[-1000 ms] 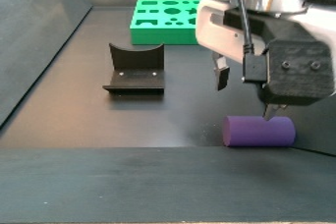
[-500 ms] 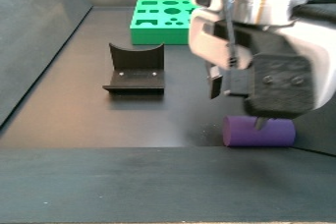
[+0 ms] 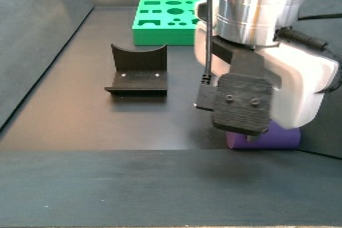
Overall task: Pick up the round object. Move up. Place the round object on the fixture. Regrasp the round object. Move to above the board. Insert the round object.
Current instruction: Pick up the round object.
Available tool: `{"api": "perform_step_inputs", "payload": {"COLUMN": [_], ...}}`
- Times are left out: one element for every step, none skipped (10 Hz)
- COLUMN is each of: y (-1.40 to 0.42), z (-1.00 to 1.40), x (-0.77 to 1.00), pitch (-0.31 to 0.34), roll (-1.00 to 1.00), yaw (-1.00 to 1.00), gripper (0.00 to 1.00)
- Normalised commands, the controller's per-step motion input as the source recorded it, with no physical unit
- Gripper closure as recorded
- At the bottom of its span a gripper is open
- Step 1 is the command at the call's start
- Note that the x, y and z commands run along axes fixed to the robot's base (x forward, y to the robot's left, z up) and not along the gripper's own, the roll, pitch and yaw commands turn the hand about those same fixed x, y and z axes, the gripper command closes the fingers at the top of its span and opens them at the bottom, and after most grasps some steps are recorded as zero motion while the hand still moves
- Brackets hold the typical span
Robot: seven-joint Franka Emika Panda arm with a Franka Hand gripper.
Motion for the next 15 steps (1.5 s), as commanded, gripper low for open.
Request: {"api": "perform_step_inputs", "payload": {"y": [-0.07,-0.03,0.0,0.0,0.0,0.0,0.0,0.01,0.04,0.09,0.15,0.13,0.11,0.1,0.0], "z": [-0.45,-0.48,-0.57,-0.61,-0.65,-0.65,-0.65,-0.68,-0.71,-0.77,-0.86,-0.84,-0.83,-0.79,0.0], "x": [-0.13,-0.05,0.0,0.0,-0.07,-0.03,0.0,0.0,0.0,0.0,0.0,0.0,0.01,0.07,0.0], "pitch": [-0.253,-0.213,-0.143,-0.129,-0.121,-0.123,-0.12,-0.111,-0.114,-0.107,-0.076,-0.081,-0.071,-0.073,0.004], "roll": [-0.2,-0.23,-0.23,-0.22,-0.2,-0.2,-0.21,-0.19,-0.17,-0.13,-0.09,-0.1,-0.12,-0.14,0.0], "yaw": [-0.87,-0.81,-0.73,-0.65,-0.71,-0.67,-0.62,-0.6,-0.6,-0.58,-0.53,-0.54,-0.43,-0.36,0.0], "gripper": [0.0,0.0,0.0,0.0,0.0,0.0,0.0,0.0,0.0,0.0,0.0,0.0,0.0,0.0,0.0]}}
